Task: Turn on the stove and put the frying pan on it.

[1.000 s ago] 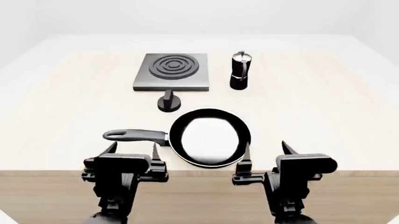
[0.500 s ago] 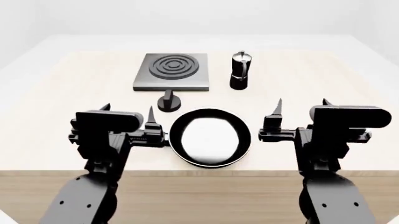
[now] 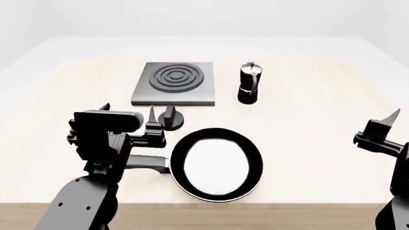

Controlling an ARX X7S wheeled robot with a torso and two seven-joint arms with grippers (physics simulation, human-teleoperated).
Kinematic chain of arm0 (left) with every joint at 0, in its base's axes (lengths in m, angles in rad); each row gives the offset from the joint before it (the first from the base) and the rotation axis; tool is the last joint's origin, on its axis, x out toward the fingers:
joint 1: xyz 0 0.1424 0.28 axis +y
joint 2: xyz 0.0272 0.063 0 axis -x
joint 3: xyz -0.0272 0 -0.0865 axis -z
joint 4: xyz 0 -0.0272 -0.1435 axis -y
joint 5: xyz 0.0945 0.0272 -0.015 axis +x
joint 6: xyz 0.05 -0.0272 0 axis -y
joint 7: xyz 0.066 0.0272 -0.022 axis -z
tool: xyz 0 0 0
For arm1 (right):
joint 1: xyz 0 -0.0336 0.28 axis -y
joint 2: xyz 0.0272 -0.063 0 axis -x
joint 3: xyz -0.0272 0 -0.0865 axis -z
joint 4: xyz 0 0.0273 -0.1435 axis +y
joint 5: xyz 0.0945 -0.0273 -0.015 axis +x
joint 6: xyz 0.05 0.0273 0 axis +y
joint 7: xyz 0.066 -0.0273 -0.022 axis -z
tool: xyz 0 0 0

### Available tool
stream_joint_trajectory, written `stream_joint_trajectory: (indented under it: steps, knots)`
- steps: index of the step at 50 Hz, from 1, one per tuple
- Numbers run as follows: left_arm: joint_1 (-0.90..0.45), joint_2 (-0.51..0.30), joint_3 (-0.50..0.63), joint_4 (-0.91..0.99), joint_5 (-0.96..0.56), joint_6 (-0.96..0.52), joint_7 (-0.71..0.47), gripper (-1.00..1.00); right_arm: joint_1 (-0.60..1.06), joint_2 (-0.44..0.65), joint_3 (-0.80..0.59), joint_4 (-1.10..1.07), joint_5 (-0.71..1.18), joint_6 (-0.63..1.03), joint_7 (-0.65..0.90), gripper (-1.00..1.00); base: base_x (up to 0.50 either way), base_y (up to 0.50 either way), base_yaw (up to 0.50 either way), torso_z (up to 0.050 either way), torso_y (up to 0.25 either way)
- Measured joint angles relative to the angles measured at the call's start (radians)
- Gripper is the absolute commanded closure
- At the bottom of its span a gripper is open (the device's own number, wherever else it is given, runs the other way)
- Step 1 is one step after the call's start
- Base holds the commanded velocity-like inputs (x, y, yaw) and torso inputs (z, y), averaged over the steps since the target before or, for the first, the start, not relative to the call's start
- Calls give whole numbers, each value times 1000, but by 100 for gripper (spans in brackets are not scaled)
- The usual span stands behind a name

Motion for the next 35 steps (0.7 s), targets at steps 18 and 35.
stream_joint_trajectory:
  steps: [18,35]
  knots:
    - [-5,-13,4,-8,-13,6,-15,-100,-9,13,39,0,4,6,10,-100,500,0,0,0,0]
    - [-6,-24,9,-10,-26,6,-27,-100,-17,15,45,6,9,4,14,-100,500,0,0,0,1]
